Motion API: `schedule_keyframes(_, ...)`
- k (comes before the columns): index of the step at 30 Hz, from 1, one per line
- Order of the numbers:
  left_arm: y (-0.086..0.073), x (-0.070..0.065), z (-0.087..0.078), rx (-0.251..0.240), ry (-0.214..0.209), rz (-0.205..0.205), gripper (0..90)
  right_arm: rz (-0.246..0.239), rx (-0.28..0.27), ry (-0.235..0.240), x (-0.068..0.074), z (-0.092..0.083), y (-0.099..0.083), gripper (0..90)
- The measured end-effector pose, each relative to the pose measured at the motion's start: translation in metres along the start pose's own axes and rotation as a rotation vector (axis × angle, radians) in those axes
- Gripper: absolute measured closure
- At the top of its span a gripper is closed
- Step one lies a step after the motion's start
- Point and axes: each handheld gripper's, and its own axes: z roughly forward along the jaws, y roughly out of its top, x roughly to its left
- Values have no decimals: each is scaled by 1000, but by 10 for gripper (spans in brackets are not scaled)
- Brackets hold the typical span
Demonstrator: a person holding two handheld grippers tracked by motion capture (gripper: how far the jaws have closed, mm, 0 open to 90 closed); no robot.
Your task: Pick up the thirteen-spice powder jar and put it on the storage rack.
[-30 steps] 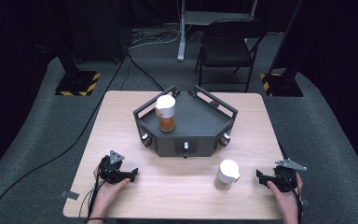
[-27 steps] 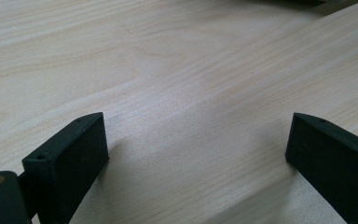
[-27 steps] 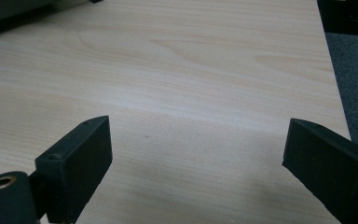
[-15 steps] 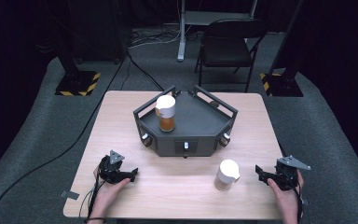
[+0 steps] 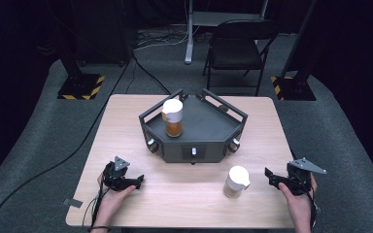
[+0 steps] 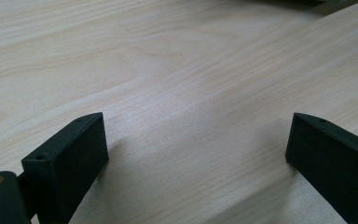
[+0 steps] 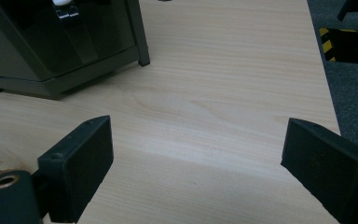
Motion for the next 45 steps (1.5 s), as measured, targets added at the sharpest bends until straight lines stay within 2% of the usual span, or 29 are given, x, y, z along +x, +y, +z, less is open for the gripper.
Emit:
schedule_keyframes(10, 0, 0, 0, 0, 0, 0, 50, -35, -25, 22, 12, -4, 16, 78)
schedule_keyframes(23, 1, -1, 0, 1, -7, 7, 49, -44, -68, 79, 24, -10, 28, 78)
schedule_keyframes(30, 1, -1, 0, 1, -7, 7, 49, -76, -83, 112, 34, -11, 33, 78)
schedule_keyframes(36, 1, -1, 0, 2, -7, 8, 49, -53, -106, 170, 35, -13, 33, 78)
schedule_keyframes(45, 1, -1, 0, 1, -7, 8, 49, -79, -125, 196, 50, -11, 33, 77)
